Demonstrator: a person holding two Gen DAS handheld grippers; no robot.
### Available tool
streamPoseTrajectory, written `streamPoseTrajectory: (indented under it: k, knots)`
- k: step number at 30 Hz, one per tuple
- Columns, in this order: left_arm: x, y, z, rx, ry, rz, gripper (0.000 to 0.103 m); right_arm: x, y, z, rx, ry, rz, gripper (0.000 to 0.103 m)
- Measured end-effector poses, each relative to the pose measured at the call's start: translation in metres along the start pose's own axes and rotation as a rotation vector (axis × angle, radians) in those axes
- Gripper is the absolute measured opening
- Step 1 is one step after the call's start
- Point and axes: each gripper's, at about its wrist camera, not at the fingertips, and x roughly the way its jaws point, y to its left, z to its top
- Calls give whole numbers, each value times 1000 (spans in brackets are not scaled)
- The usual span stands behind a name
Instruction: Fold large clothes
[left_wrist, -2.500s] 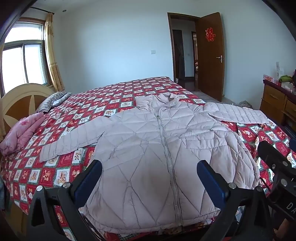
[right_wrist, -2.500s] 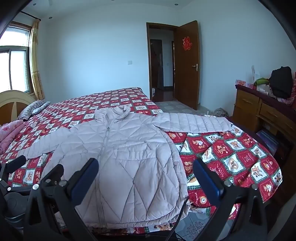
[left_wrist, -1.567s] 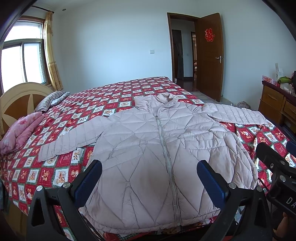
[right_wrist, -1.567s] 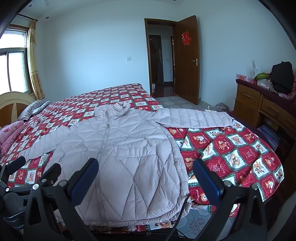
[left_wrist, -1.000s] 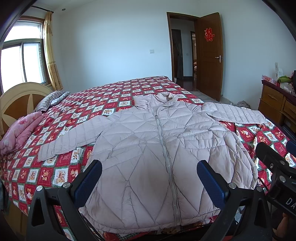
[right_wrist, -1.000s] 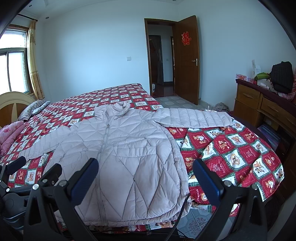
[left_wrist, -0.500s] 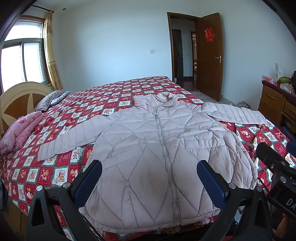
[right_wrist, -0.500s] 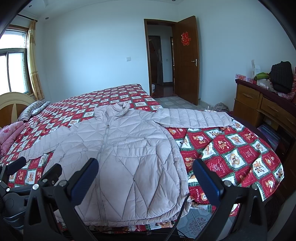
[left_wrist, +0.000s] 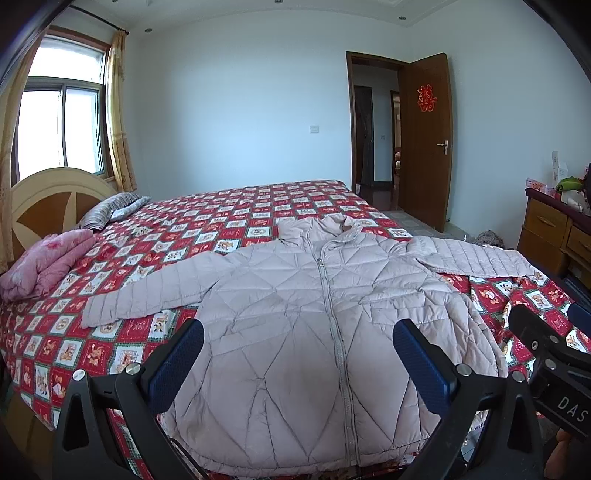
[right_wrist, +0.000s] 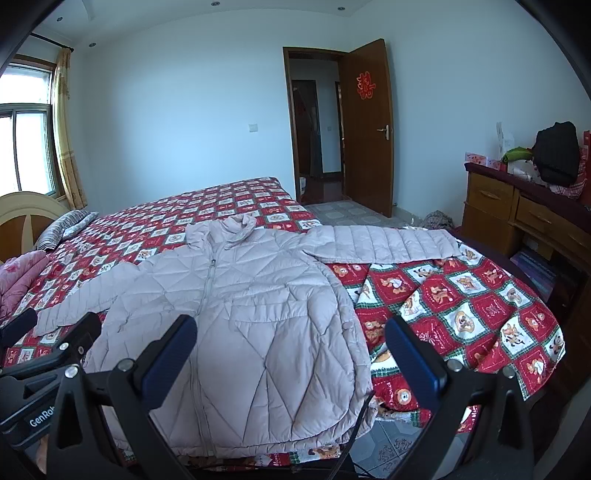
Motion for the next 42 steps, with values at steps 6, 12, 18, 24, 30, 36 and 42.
streamPoseTrajectory:
  k: [6, 12, 18, 24, 30, 36, 42]
  knots:
    - [-7, 1, 1, -4, -33, -8, 102, -4, -2, 2, 12, -18, -4, 103]
    - [-6, 2, 1, -7, -28, -8, 102, -3, -3, 2, 11, -14, -2, 103]
    - [-5, 2, 0, -3, -21, -6, 102, -3, -2, 1, 11, -14, -2, 103]
    - [12, 6, -2, -10, 35, -11, 102, 8, -4, -1, 14, 2, -17, 103]
    - [45, 11, -4, -21, 96, -12, 102, 32, -17, 0, 34, 41, -27, 103]
    - [101, 27, 10, -87, 151, -124, 102, 88, -52, 3, 138, 192, 51, 103]
    - [184, 42, 39, -51, 222, -89, 102, 149, -143, 30, 337, 316, -21, 85]
